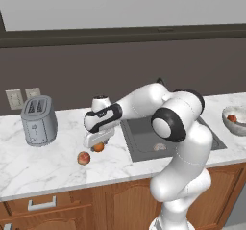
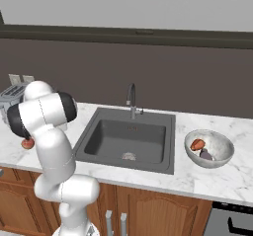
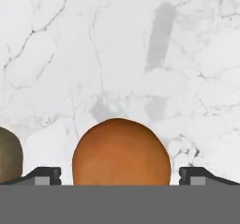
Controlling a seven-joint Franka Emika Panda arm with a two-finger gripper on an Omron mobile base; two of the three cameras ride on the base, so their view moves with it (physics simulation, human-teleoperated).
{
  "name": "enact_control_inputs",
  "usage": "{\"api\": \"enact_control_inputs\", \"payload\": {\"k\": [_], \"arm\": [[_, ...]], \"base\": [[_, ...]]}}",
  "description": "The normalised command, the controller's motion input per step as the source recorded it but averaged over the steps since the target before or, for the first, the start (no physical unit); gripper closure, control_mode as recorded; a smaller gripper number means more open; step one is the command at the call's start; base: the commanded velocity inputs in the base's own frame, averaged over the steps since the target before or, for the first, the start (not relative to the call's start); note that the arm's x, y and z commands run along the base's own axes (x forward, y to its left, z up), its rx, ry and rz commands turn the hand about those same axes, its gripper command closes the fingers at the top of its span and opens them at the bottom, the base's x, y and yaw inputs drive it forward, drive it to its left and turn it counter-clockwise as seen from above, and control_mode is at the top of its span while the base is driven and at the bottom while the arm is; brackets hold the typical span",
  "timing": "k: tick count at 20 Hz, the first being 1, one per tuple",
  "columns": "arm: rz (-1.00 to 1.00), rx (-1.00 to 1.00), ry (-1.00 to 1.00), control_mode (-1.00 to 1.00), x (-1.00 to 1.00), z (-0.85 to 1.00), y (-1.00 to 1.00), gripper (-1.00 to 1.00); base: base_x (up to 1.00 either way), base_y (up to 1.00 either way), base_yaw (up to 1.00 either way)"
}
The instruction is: There is a mixed pile of frozen fruits and vegetables on the counter. Locate all the frozen vegetables and place the items in a bowl on the counter. Take all the frozen fruits and defrost them in a running sink.
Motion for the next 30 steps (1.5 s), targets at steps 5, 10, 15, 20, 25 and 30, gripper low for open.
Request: {"api": "enact_control_inputs", "payload": {"k": [5, 10, 15, 20, 25, 30], "arm": [[0.0, 0.02, 0.0, -1.0, 0.0, -0.11, 0.03, 1.0], [0.0, 0.0, 0.0, -1.0, -0.01, 0.0, 0.0, 1.0], [0.01, -0.01, 0.0, -1.0, -0.11, 0.2, -0.23, 1.0], [-0.02, -0.02, 0.0, -1.0, -0.14, 0.28, -0.31, 1.0], [-0.05, 0.0, 0.0, -1.0, -0.18, 0.2, -0.38, 1.0], [-0.02, -0.01, -0.01, -1.0, -0.08, 0.15, -0.39, 1.0]], "base": [[0.0, 0.0, 0.0], [0.0, 0.0, 0.0], [0.0, 0.0, 0.0], [0.0, 0.0, 0.0], [0.0, 0.0, 0.0], [0.0, 0.0, 0.0]]}}
